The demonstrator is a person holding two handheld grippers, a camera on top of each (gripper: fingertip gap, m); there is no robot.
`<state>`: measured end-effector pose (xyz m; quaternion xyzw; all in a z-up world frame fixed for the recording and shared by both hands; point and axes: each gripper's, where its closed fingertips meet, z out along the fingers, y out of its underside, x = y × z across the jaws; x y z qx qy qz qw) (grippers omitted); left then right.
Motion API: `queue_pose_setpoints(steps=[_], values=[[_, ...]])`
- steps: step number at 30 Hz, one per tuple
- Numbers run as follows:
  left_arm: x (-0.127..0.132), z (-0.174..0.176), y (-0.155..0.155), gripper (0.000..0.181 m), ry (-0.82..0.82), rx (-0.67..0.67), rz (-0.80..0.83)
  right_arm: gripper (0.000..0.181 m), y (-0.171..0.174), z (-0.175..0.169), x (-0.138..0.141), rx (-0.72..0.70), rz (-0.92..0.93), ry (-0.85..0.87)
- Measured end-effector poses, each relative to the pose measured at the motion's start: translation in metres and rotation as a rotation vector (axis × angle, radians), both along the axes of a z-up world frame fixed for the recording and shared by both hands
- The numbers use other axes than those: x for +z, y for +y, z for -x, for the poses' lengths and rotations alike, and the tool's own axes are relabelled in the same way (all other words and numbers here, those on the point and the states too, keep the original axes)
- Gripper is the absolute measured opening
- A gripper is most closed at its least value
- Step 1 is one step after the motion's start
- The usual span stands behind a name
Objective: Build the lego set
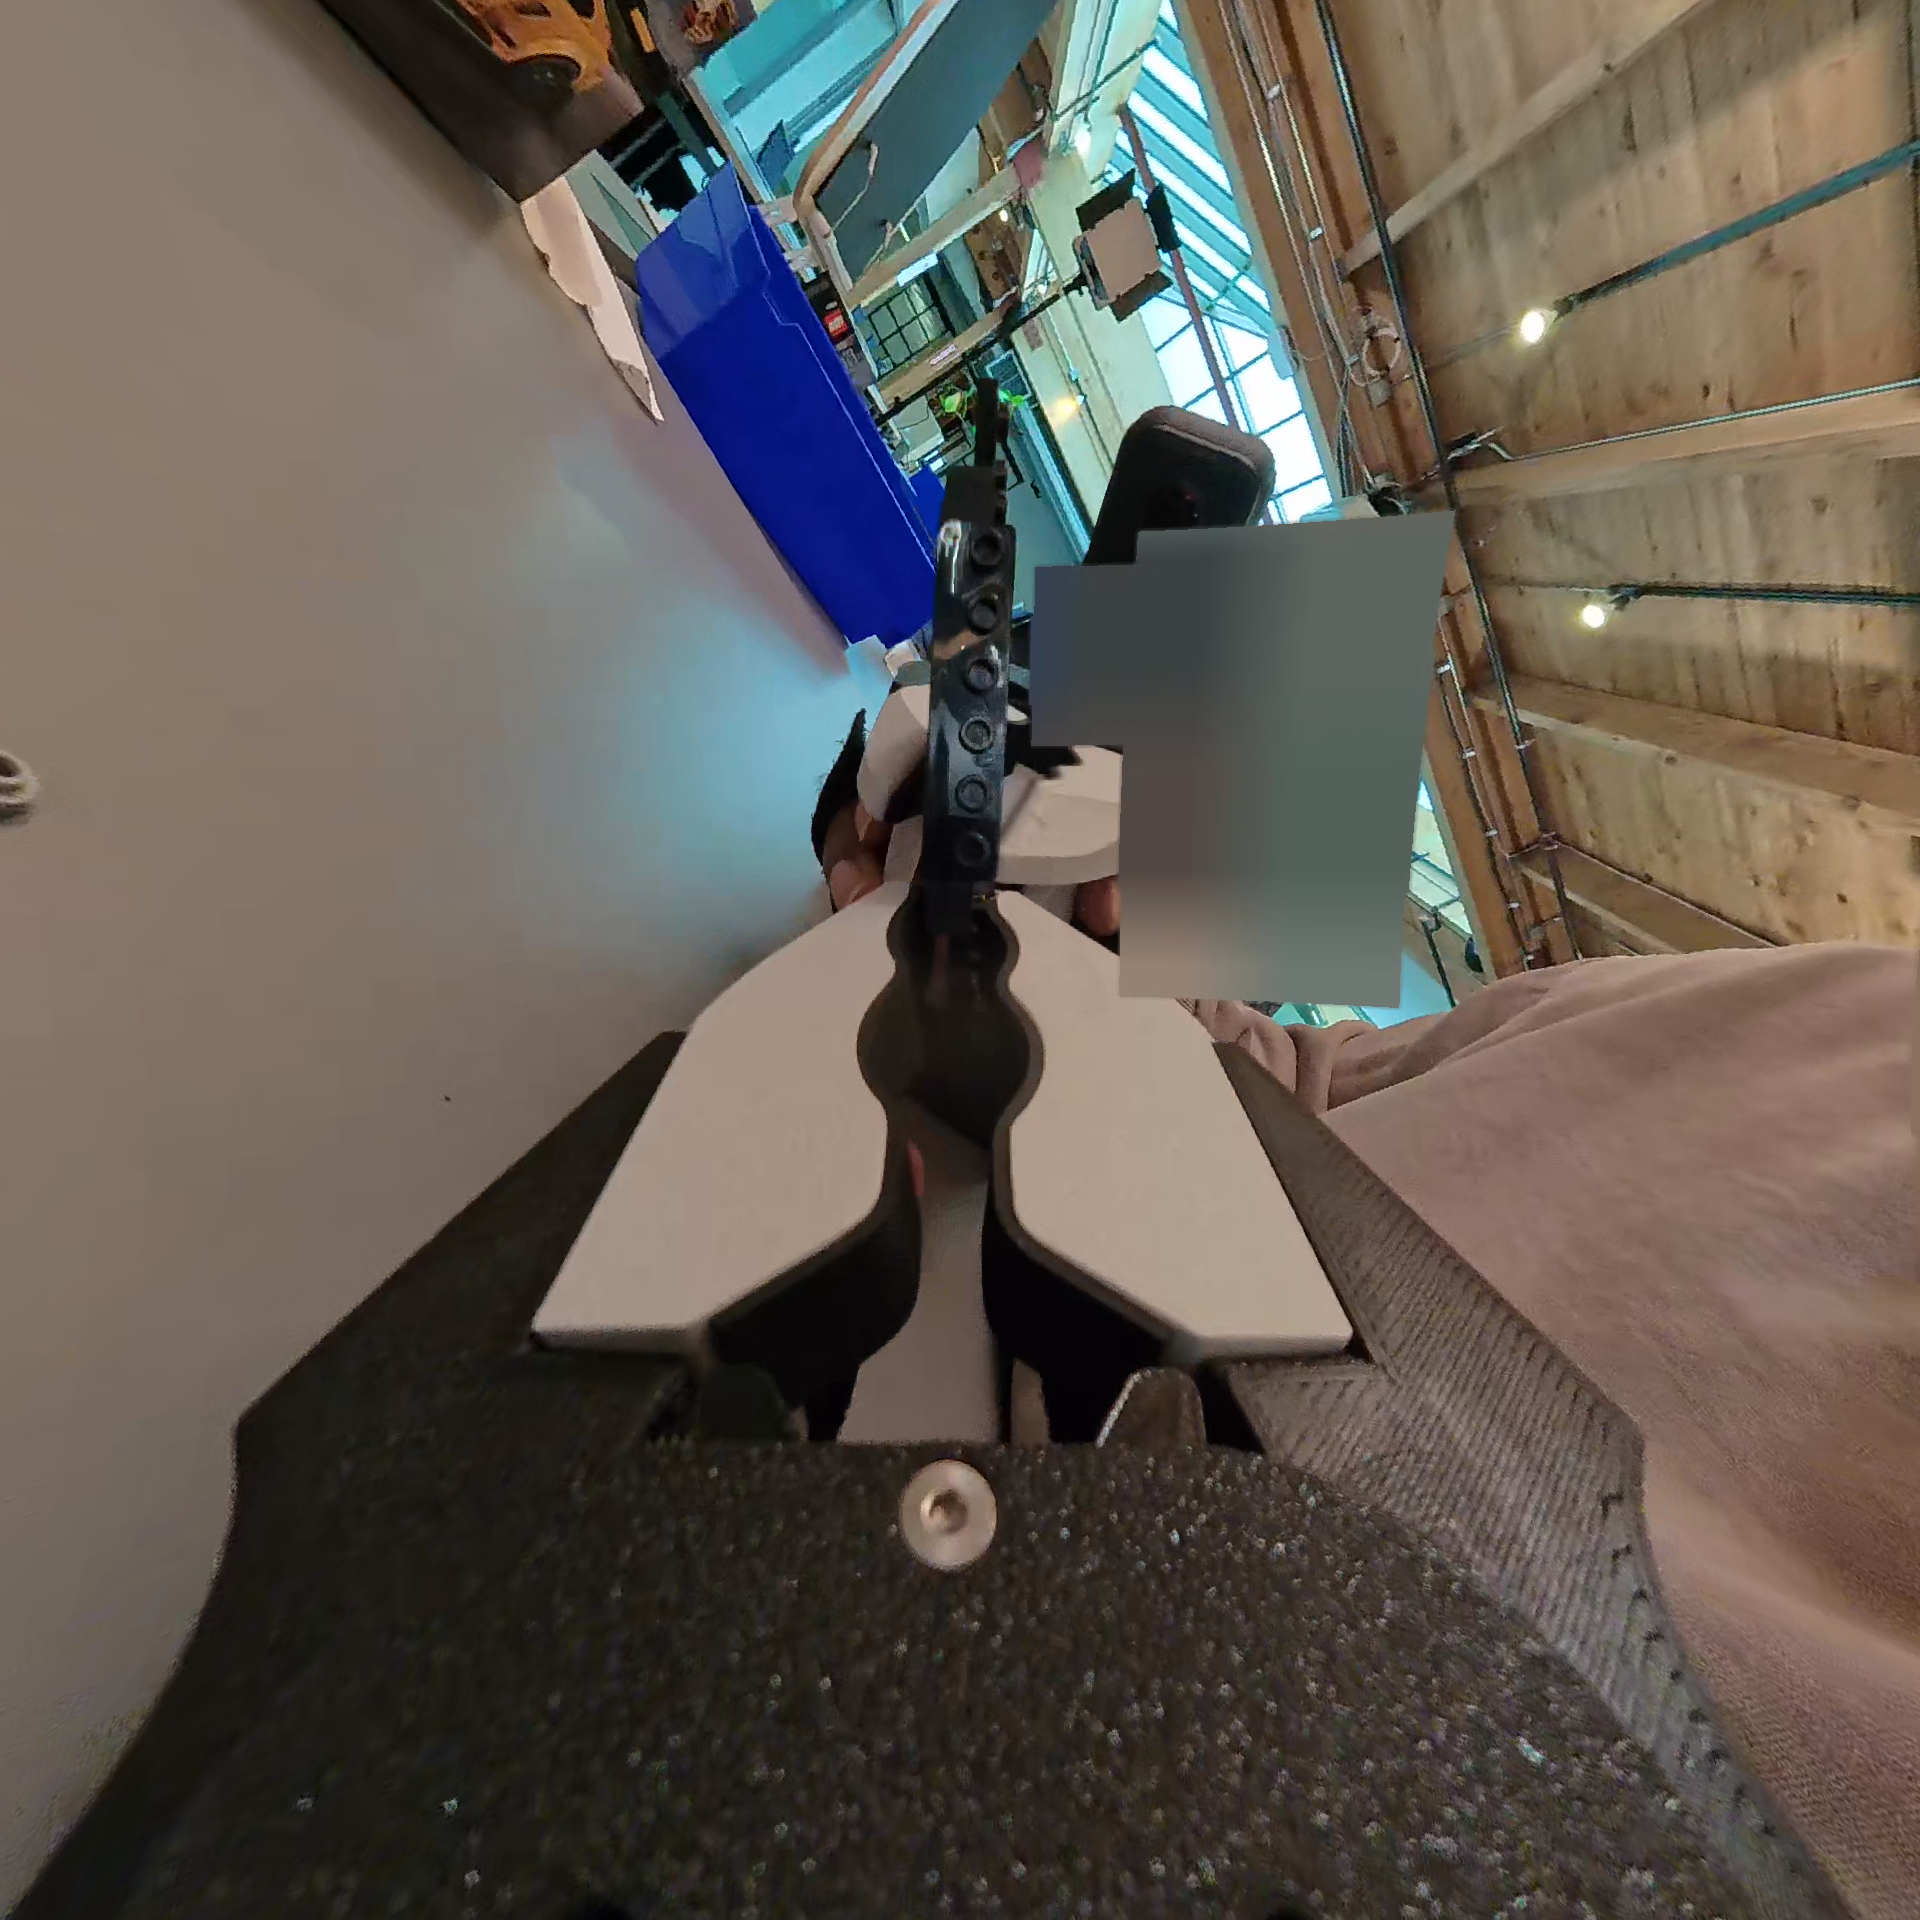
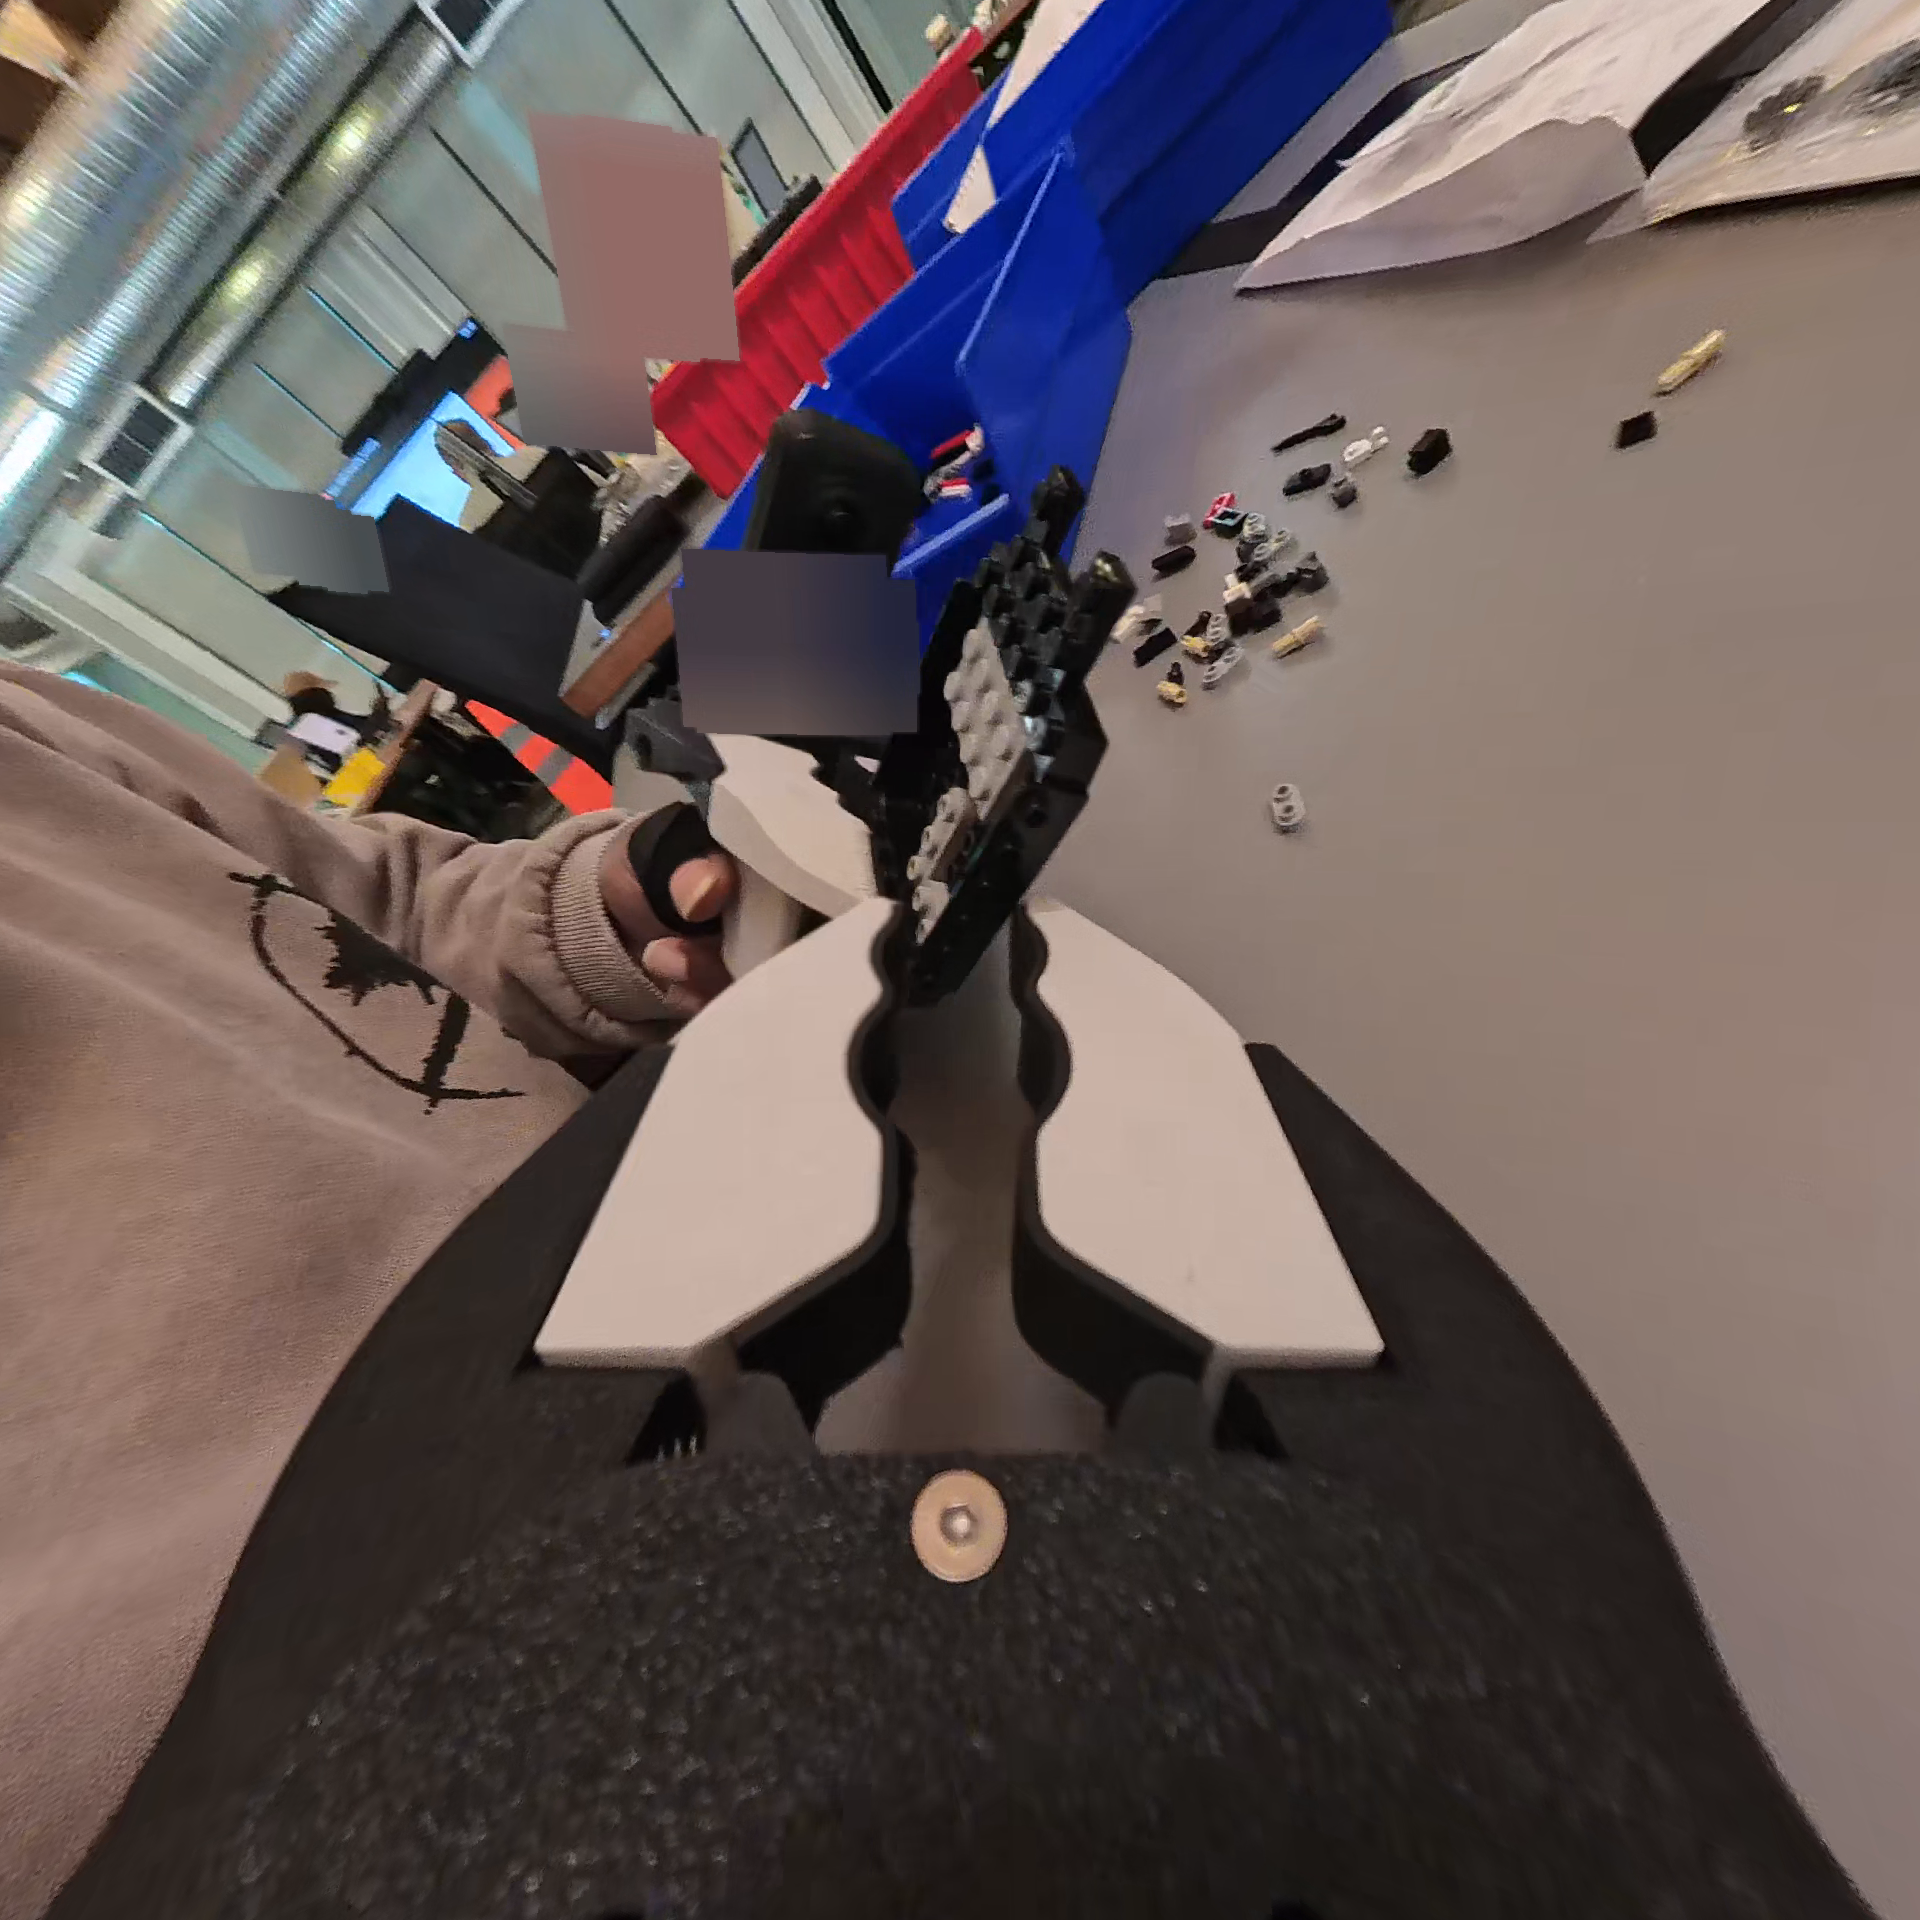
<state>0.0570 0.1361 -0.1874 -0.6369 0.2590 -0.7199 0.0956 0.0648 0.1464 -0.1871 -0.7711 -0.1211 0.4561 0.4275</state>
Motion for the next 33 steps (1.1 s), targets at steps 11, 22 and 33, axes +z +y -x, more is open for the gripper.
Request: queue_pose_setpoints(steps=[11,22,33], values=[[-0.005,0.001,0.001,0.010,0.049,0.049,-0.120,0.011,0.002,0.000,-0.003,-0.075,-0.072,-0.185],[0.001,-0.002,-0.005,0.009,0.026,0.033,-0.179,0.020,-0.004,-0.001,0.002,-0.078,-0.021,-0.017],[0.012,0.001,-0.008,0.009,0.009,0.049,-0.305,0.012,-0.005,0.006,0.014,-0.092,-0.041,0.094]])
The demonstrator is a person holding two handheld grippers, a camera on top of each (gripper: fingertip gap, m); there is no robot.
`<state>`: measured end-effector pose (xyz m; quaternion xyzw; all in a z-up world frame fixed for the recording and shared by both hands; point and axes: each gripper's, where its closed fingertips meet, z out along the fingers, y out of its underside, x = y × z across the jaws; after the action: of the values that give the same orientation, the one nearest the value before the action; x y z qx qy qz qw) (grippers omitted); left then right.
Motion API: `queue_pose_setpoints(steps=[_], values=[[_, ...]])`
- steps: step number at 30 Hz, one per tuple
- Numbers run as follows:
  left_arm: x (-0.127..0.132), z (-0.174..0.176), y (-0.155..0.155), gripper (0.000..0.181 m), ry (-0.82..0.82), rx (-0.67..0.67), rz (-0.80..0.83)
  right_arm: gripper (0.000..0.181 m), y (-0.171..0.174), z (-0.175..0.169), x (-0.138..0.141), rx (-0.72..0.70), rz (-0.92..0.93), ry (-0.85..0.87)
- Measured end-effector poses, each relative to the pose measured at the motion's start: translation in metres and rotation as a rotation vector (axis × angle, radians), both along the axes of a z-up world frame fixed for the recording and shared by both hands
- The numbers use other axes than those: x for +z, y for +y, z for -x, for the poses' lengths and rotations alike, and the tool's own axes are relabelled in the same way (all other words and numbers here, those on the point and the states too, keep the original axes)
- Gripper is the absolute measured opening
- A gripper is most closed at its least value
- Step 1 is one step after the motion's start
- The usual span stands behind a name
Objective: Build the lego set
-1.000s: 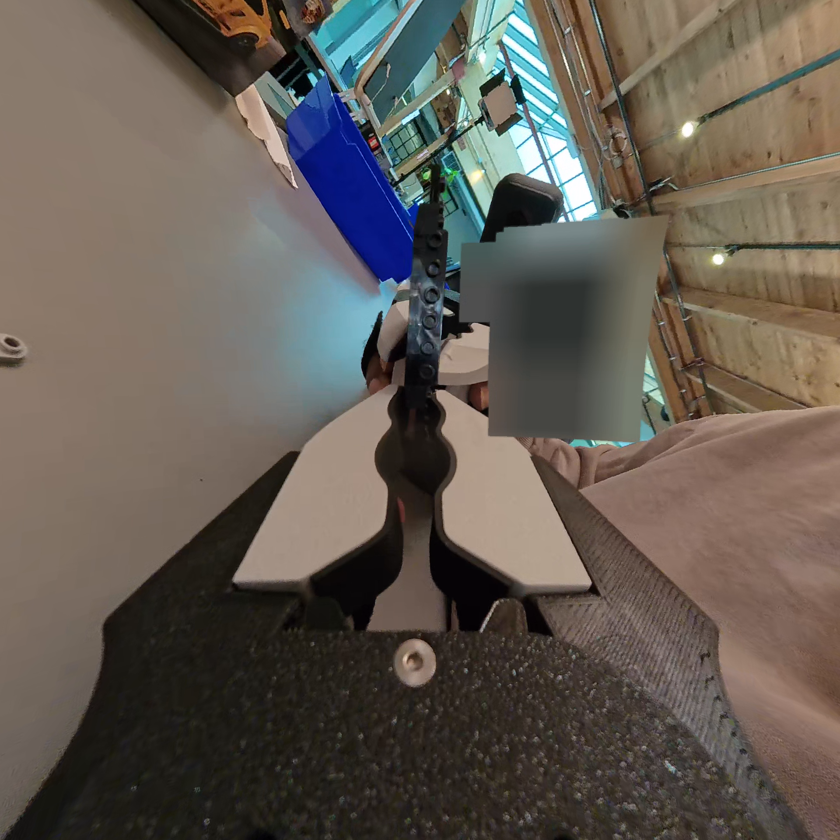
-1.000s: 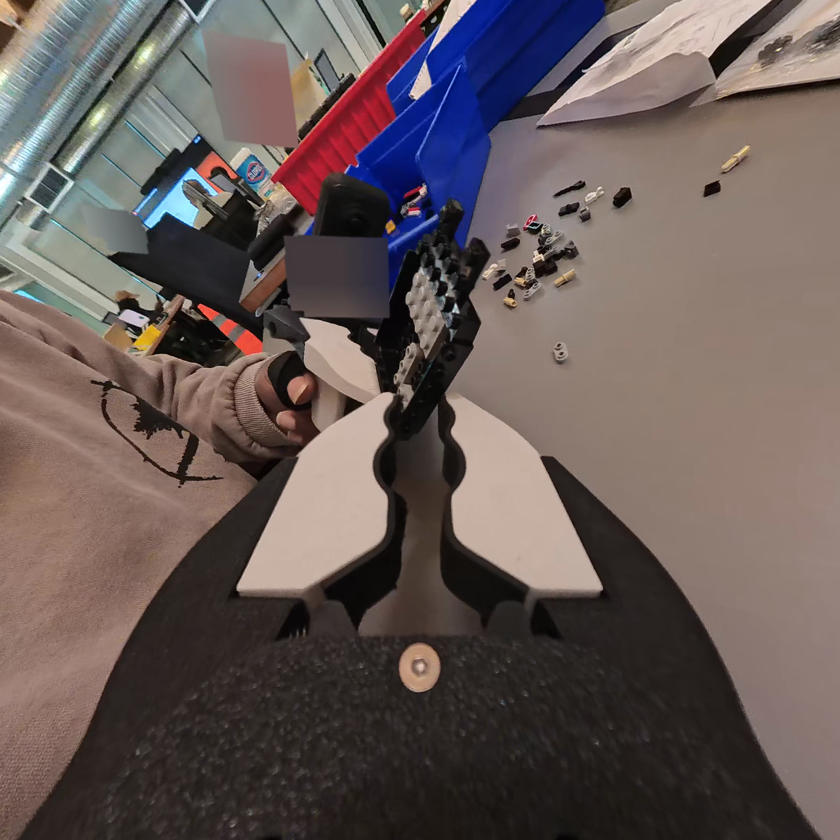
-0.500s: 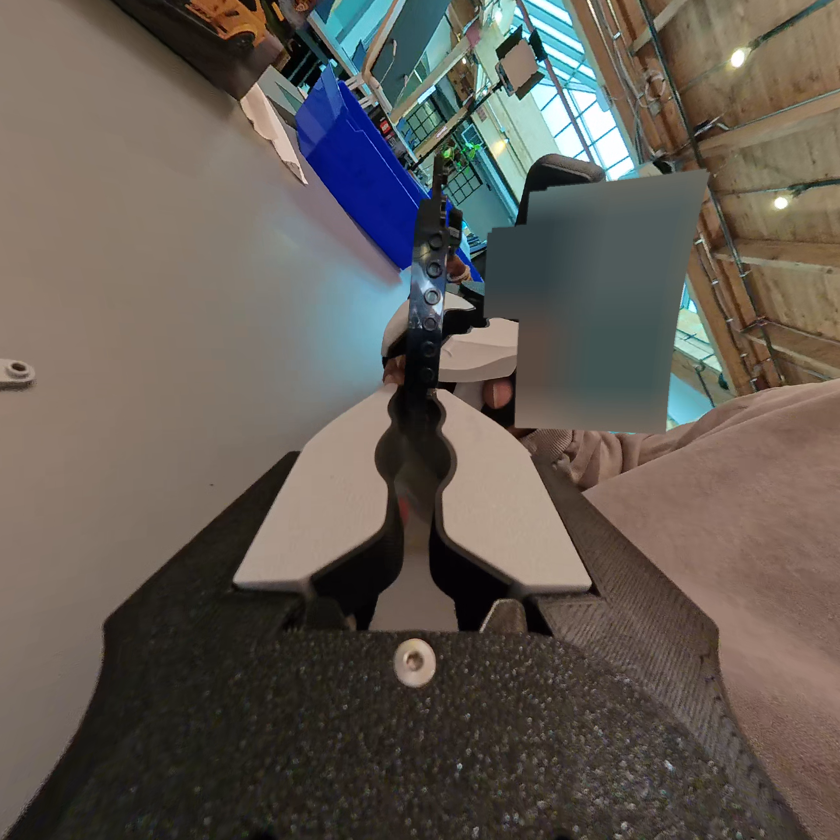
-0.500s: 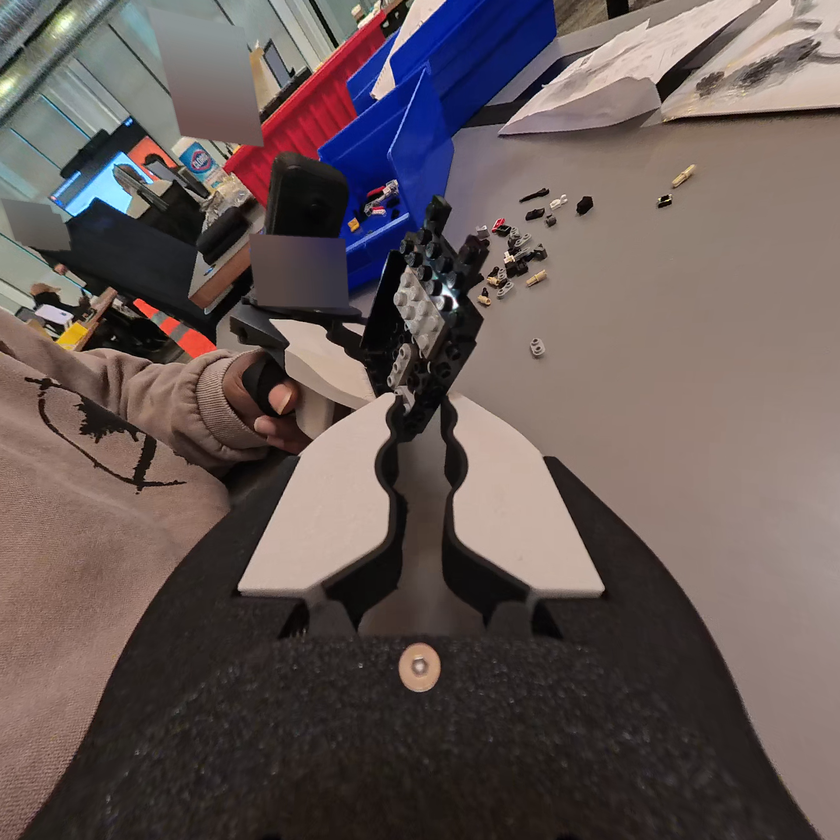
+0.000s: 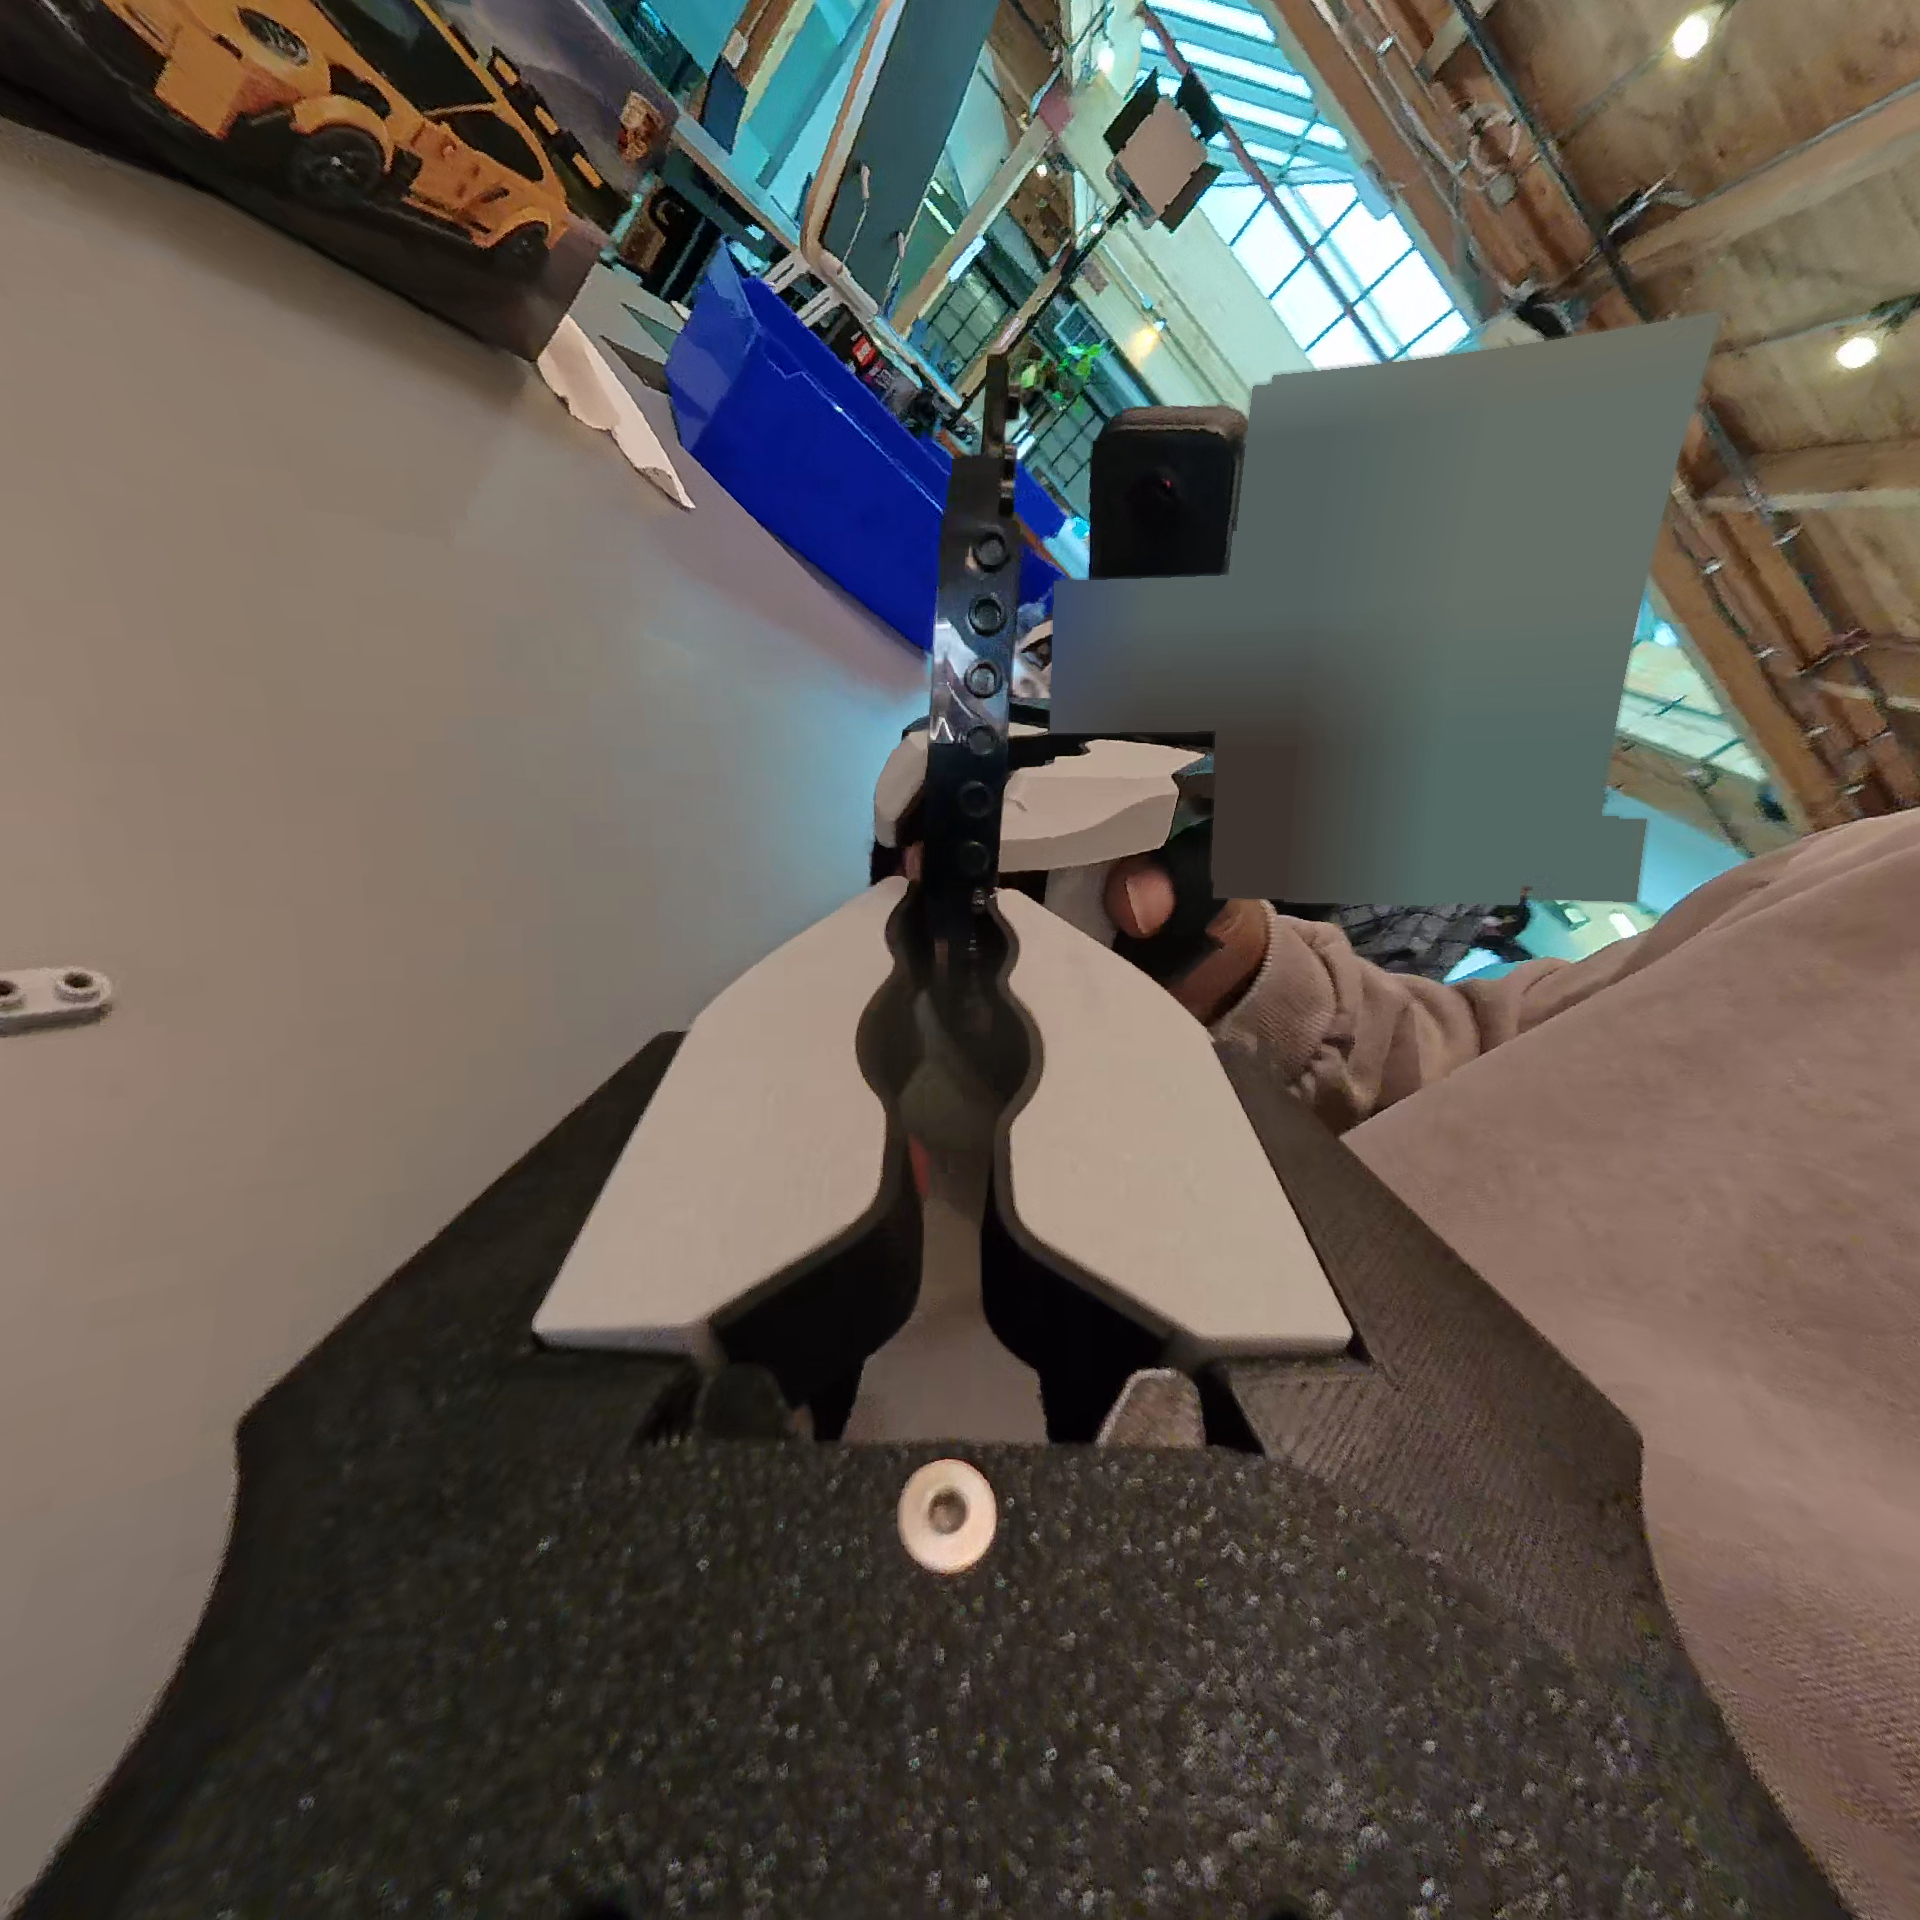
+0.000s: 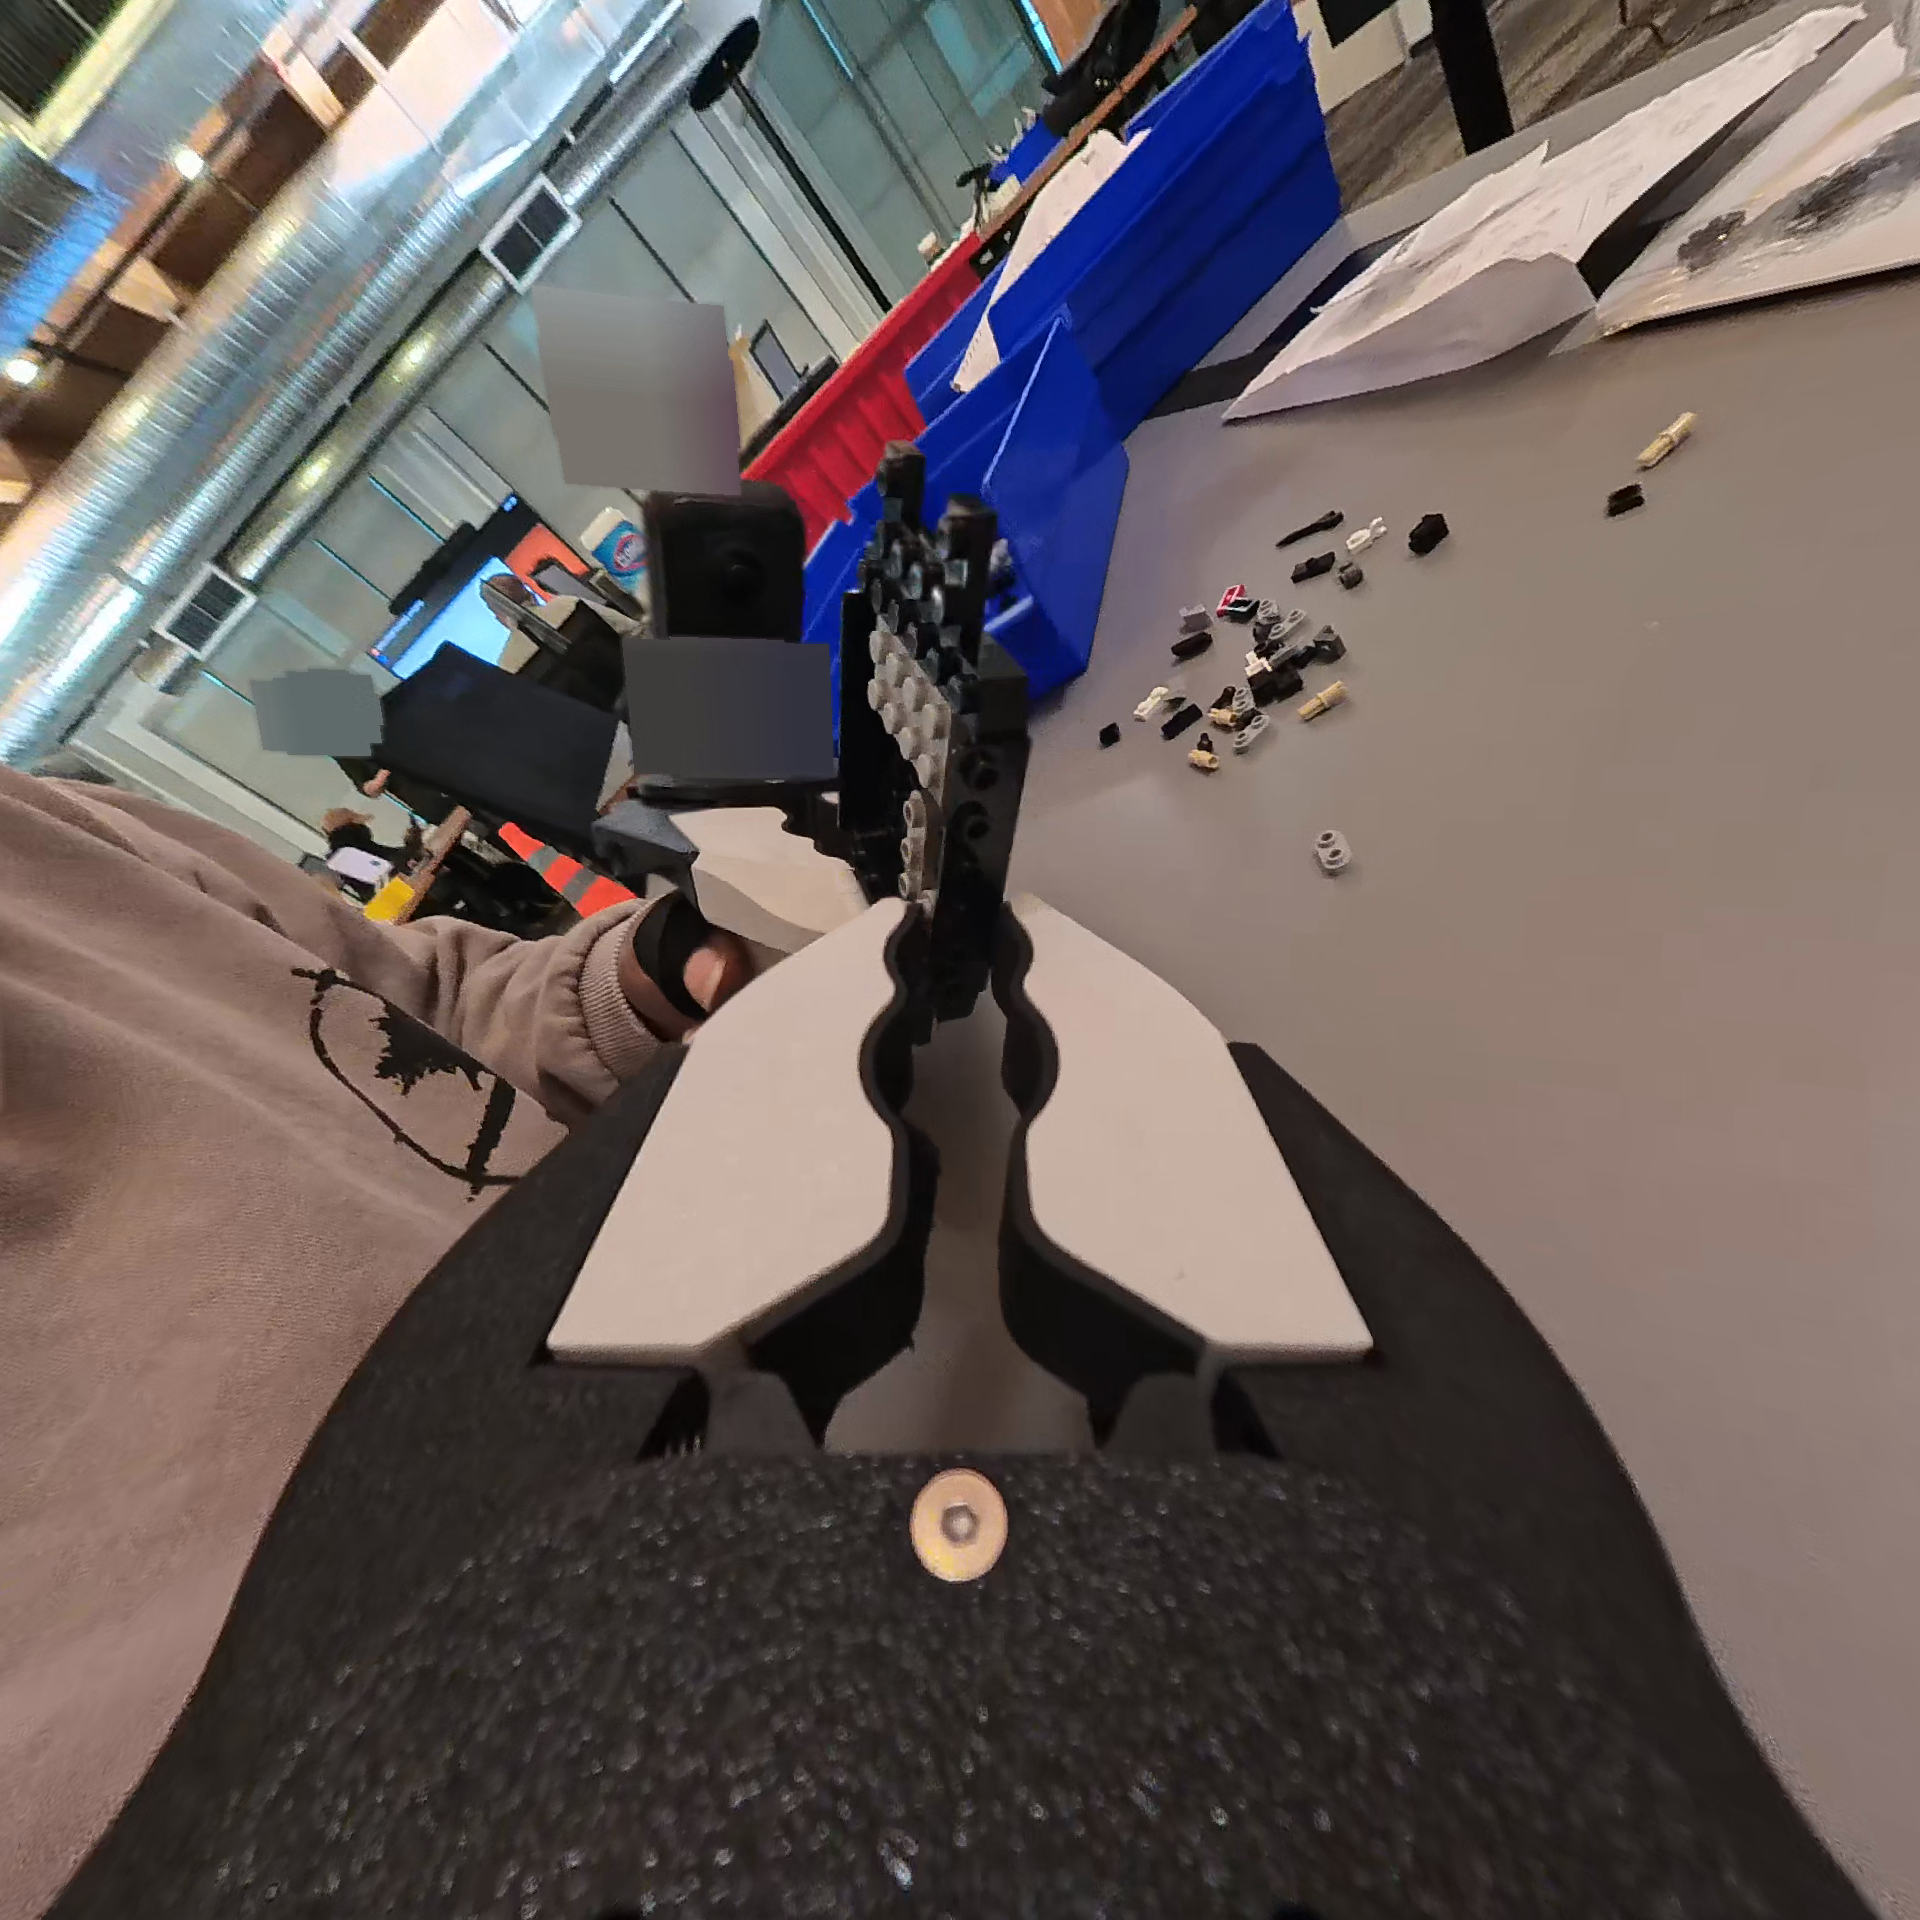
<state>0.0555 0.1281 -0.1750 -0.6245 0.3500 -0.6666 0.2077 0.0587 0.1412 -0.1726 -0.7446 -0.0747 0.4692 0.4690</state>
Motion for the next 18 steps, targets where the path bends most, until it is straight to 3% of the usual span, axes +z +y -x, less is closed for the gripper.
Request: queue_pose_setpoints(steps=[8,12,14,16,18], values=[[-0.006,0.000,0.006,0.010,0.051,0.068,-0.132,0.014,0.005,0.000,-0.004,-0.091,-0.054,-0.139],[-0.009,0.000,0.005,0.010,0.050,0.035,-0.106,0.014,0.004,0.000,-0.006,-0.088,-0.039,-0.091],[-0.005,0.000,0.005,0.009,0.021,-0.007,-0.009,0.014,0.004,0.000,-0.004,-0.070,-0.055,-0.069],[-0.005,0.000,0.010,0.009,-0.001,0.005,0.115,0.028,0.002,-0.005,0.003,-0.028,-0.050,-0.023],[-0.011,0.004,0.017,0.009,-0.002,0.000,0.231,0.031,0.003,-0.022,0.005,0.012,-0.045,-0.041]])
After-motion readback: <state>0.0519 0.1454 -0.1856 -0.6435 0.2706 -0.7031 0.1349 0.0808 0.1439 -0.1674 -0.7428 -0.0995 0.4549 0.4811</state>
